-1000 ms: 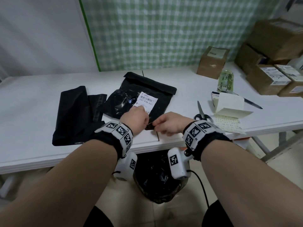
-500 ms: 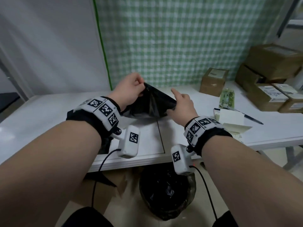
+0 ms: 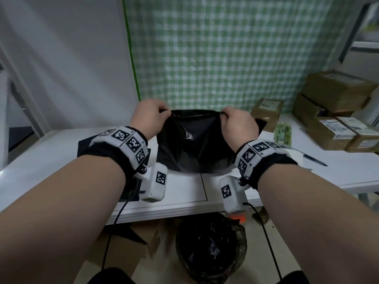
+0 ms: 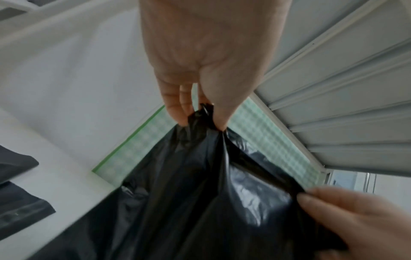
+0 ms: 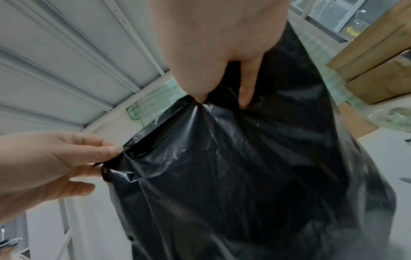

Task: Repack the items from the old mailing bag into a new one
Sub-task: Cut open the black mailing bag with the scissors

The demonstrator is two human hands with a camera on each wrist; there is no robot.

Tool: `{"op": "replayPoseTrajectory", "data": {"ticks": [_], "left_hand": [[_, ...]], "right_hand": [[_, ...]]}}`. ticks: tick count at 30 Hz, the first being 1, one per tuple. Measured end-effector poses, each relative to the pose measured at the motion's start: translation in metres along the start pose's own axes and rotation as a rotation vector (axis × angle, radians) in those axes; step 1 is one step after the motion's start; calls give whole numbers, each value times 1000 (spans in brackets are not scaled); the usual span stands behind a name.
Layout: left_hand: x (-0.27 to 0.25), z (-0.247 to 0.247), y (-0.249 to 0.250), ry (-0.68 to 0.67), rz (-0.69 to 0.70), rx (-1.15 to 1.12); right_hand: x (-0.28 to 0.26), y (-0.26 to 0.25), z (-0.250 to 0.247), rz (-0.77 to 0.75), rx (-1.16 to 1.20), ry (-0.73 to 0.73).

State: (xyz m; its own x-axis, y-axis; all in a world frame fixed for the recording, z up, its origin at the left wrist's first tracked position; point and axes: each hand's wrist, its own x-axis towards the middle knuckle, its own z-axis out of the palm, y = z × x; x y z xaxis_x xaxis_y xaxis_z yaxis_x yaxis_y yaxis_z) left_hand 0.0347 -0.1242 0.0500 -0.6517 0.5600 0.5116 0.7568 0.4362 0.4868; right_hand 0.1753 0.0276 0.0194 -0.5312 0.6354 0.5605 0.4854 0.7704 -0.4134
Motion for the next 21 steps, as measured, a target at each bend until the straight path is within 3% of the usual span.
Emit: {"op": "replayPoseTrajectory", "data": {"ticks": [2,5,8,11,17,19,21], "left_hand": [[0,3,-4,-17,-5,34],[0,9,-3,-168,-77,19],[10,11,1,-34,-136,-91],[22,6,-6,25,-244,-269],[23,-20,-15,326,-139,26],[19,-19,-17,264,-116,86],[12,-7,-15,3,-117,149]], "right_hand": [[7,0,-4,-22,-79,-33],[20,1,-4,21,-195,-203],[29,-7,-6,4,-182,-49],[41,-22,-3,17,-149,-126],[51,-44,23,-83,152,-206],[45,-41,32,-100,126,-367],[36,-28,37,-15,117,-543]]}}
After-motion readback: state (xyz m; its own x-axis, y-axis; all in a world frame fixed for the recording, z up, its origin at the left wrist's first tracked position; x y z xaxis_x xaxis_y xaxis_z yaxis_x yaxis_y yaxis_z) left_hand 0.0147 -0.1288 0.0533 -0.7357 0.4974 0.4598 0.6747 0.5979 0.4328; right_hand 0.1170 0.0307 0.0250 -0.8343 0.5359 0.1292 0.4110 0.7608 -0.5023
